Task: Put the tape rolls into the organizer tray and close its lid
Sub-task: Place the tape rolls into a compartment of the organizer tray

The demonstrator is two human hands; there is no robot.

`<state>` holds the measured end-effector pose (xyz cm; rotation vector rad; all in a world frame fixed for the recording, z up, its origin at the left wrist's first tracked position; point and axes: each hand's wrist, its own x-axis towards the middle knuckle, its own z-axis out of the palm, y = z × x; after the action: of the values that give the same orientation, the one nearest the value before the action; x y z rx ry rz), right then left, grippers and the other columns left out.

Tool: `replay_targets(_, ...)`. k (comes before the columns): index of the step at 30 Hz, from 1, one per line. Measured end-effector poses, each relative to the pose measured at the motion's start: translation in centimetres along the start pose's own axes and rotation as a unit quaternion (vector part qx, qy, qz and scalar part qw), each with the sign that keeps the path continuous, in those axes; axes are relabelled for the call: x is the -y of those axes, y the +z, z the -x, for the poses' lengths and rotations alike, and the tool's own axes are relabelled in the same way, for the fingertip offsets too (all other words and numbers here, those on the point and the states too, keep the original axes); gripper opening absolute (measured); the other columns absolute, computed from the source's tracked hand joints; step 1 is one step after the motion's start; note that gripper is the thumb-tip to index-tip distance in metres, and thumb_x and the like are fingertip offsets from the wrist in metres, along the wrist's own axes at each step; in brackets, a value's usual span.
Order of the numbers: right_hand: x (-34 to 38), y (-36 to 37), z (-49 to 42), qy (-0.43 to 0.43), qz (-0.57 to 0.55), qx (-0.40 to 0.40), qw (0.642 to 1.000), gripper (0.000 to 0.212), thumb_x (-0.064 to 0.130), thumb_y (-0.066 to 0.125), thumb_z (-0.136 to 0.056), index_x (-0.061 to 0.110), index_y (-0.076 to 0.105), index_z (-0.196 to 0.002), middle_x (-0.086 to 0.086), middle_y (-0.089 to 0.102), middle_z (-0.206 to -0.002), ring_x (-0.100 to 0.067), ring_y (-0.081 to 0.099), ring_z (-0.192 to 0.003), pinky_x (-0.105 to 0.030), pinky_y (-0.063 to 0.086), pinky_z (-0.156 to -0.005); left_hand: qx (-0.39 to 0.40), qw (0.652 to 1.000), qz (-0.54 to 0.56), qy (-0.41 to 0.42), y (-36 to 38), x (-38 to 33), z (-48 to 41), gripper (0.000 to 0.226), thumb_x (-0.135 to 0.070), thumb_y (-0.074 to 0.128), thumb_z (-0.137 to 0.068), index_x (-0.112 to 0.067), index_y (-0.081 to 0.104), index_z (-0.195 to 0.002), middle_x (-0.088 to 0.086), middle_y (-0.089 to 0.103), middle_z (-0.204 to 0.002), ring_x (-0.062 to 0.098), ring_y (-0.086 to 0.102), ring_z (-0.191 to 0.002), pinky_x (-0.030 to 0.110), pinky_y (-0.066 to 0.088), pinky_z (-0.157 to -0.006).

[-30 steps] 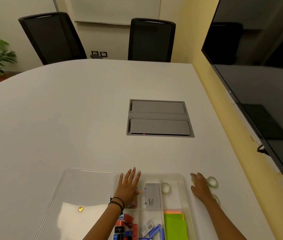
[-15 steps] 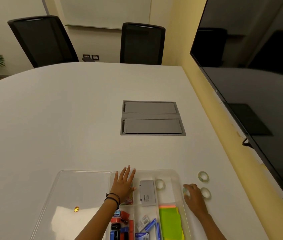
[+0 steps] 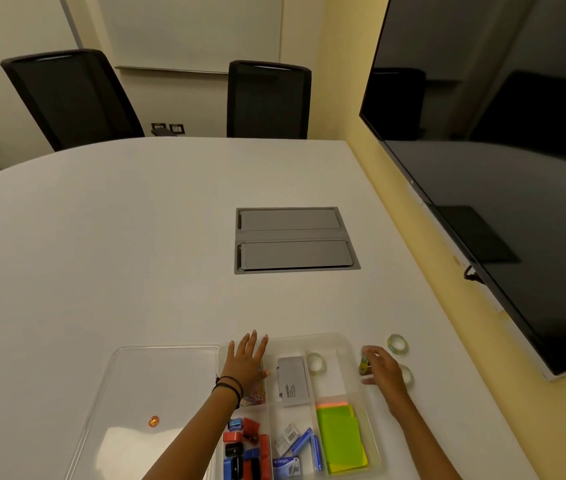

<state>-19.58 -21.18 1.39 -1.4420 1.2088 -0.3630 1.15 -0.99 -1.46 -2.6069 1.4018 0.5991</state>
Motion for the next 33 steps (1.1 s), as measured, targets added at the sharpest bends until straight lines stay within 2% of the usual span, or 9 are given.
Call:
replay_targets(4, 1.4, 1.6, 1.1, 0.038, -0.076, 0.055, 0.995, 0.021, 0.023, 0.048, -0.097, 0.011, 0.059, -0.084, -0.018, 0.061, -0.066, -0.021, 0.064, -0.044, -0.026, 0.056, -0.04, 0.003, 1.0, 0.0, -0.004, 0.0, 0.0, -0.1, 0.075, -0.048, 0.036, -0.096, -0.019, -0.012, -0.146, 0.013, -0.009, -0.158, 0.028, -0.004, -0.145, 0.05, 0.003, -0.117)
replay_targets(8, 1.4, 2.9, 1.4, 0.03, -0.078, 0.087, 0.993, 0.02, 0.02, 0.048, -0.097, 0.011, 0.061, -0.085, -0.018, 0.062, -0.075, -0.022, 0.067, -0.057, -0.026, 0.059, -0.047, 0.008, 1.0, -0.005, -0.001, 0.0, 0.0, -0.1, 0.074, -0.048, 0.035, -0.096, -0.019, -0.012, -0.146, 0.014, -0.01, -0.158, 0.029, -0.004, -0.145, 0.051, 0.003, -0.117)
replay_targets(11, 0.6, 3.7, 1.2, -0.04, 0.034, 0.087, 0.995, 0.011, 0.014, 0.051, -0.095, 0.012, 0.06, -0.103, -0.012, 0.06, -0.094, -0.021, 0.063, -0.08, -0.017, 0.057, -0.058, 0.011, 1.0, -0.011, 0.001, 0.0, 0.1, -0.2, 0.074, -0.048, 0.034, -0.097, -0.018, -0.012, -0.146, 0.014, -0.01, -0.157, 0.029, -0.004, -0.145, 0.051, 0.003, -0.117)
replay_targets(13, -0.1, 3.9, 1.2, -0.107, 0.141, 0.081, 0.981, 0.023, 0.011, 0.055, -0.092, 0.009, 0.055, -0.115, -0.01, 0.058, -0.103, -0.023, 0.061, -0.094, -0.02, 0.052, -0.071, 0.012, 1.0, -0.012, 0.003, 0.1, 0.1, -0.2, 0.074, -0.048, 0.033, -0.097, -0.018, -0.012, -0.146, 0.015, -0.01, -0.157, 0.029, -0.004, -0.145, 0.051, 0.004, -0.117)
replay_targets(18, -0.8, 3.9, 1.4, -0.239, 0.346, 0.171, 0.891, 0.037, 0.0, 0.055, -0.086, 0.009, 0.051, -0.122, -0.011, 0.047, -0.123, -0.02, 0.047, -0.116, -0.025, 0.038, -0.101, 0.01, 1.0, -0.013, 0.002, 0.2, 0.0, -0.3, 0.073, -0.047, 0.034, -0.097, -0.018, -0.011, -0.146, 0.014, -0.009, -0.157, 0.029, -0.004, -0.145, 0.051, 0.003, -0.117)
replay_targets(22, -0.6, 4.1, 0.9, -0.253, 0.455, 0.219, 0.825, 0.042, -0.002, 0.05, -0.085, 0.011, 0.049, -0.125, -0.009, 0.045, -0.127, -0.021, 0.044, -0.118, -0.028, 0.042, -0.097, 0.011, 1.0, -0.013, 0.0, 0.2, 0.0, -0.3, 0.073, -0.048, 0.034, -0.097, -0.018, -0.011, -0.146, 0.014, -0.009, -0.158, 0.029, -0.003, -0.145, 0.051, 0.003, -0.118)
replay_targets(26, -0.3, 4.7, 0.5, -0.257, 0.507, 0.221, 0.793, 0.044, -0.007, 0.044, -0.085, 0.01, 0.049, -0.125, -0.011, 0.046, -0.129, -0.023, 0.044, -0.12, -0.029, 0.044, -0.095, 0.012, 1.0, -0.012, -0.003, 0.2, 0.0, -0.3, 0.073, -0.048, 0.034, -0.097, -0.018, -0.011, -0.146, 0.014, -0.009, -0.158, 0.029, -0.004, -0.145, 0.051, 0.003, -0.118)
replay_targets(30, -0.8, 4.8, 0.0, -0.257, 0.512, 0.227, 0.788, 0.044, -0.011, 0.04, -0.085, 0.008, 0.051, -0.123, -0.012, 0.046, -0.13, -0.024, 0.046, -0.119, -0.03, 0.042, -0.095, 0.004, 1.0, -0.015, 0.0, 0.4, 0.1, -0.1, 0.072, -0.048, 0.033, -0.097, -0.018, -0.011, -0.146, 0.014, -0.008, -0.158, 0.029, -0.003, -0.145, 0.051, 0.003, -0.117)
replay_targets(33, -1.1, 4.1, -0.3, -0.258, 0.459, 0.229, 0.819, 0.039, -0.008, 0.045, -0.086, 0.009, 0.053, -0.12, -0.009, 0.047, -0.128, -0.021, 0.046, -0.121, -0.025, 0.039, -0.097, -0.001, 1.0, -0.019, 0.001, 0.5, 0.2, -0.1, 0.072, -0.048, 0.032, -0.097, -0.018, -0.011, -0.146, 0.014, -0.008, -0.158, 0.029, -0.003, -0.145, 0.051, 0.003, -0.117)
